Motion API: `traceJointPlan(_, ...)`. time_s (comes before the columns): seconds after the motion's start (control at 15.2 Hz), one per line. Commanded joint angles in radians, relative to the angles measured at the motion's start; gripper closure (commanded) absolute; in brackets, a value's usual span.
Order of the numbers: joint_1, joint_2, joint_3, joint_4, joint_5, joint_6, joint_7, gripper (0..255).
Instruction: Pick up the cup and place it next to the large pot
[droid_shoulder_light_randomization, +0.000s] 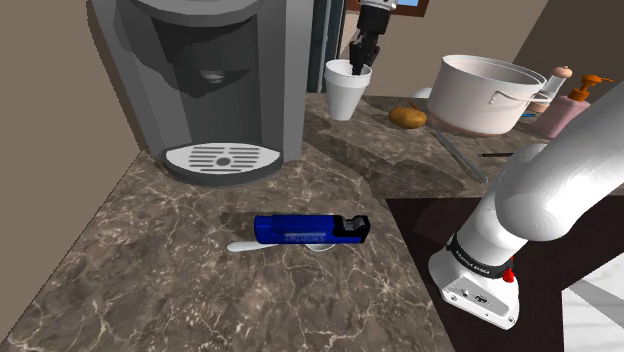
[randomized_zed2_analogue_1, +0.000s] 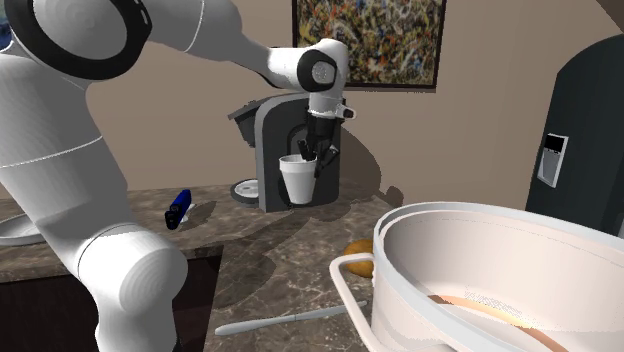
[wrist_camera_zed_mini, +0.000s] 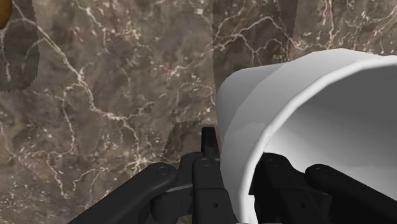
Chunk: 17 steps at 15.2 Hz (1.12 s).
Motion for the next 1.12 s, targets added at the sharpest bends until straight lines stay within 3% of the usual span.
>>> traceJointPlan(0.0,0.001,0.000,0.002,0.027,0.000,-0.027,0.006,255)
traceJointPlan(1.06,0.005,0.036,-0.001,0.280,0.007,-0.243,0.030,255)
